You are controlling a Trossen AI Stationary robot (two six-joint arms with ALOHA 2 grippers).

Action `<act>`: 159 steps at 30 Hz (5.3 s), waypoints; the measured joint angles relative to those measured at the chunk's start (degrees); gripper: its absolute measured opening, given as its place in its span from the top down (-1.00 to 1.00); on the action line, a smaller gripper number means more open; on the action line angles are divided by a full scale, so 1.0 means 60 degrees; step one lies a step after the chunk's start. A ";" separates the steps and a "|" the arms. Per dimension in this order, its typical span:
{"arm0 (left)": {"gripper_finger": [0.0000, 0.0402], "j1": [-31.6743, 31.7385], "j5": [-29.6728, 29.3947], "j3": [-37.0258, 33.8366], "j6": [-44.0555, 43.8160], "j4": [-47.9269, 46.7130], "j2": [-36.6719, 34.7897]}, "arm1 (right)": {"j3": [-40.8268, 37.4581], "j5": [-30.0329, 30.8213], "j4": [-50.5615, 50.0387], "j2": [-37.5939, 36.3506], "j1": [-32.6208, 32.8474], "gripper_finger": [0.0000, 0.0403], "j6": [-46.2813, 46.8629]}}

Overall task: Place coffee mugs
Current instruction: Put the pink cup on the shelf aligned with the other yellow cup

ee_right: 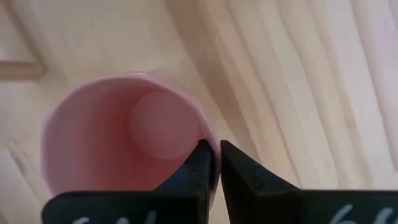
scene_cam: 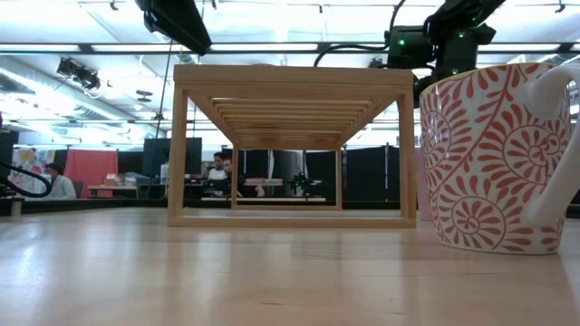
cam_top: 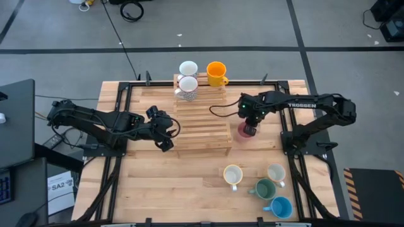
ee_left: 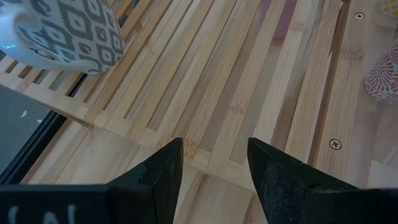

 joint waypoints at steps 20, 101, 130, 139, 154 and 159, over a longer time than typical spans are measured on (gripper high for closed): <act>0.08 -0.0002 0.0000 0.0000 -0.0004 0.0000 0.0000 | -0.0028 0.1881 -0.0776 -0.0700 -0.1414 0.86 0.4439; 0.08 -0.0004 0.0002 0.0000 -0.0007 0.0000 0.0000 | -0.0426 0.1564 -0.2484 -0.4394 0.1472 0.08 0.4370; 0.08 -0.0004 0.0000 0.0000 -0.0004 0.0087 0.0000 | -0.3449 0.2762 0.0892 -0.4303 0.1412 0.08 0.3974; 0.08 -0.0003 0.0000 0.0000 -0.0004 0.0080 0.0000 | -0.3449 0.2762 0.1051 -0.3708 0.1322 0.11 0.3784; 0.08 -0.0004 0.0000 0.0000 -0.0002 0.0073 0.0000 | -0.3449 0.2723 0.1341 -0.2874 0.1322 0.68 0.3702; 0.08 -0.0004 0.0000 0.0000 0.0000 0.0073 0.0000 | -0.3449 0.2707 0.1357 -0.2885 0.1326 0.73 0.3706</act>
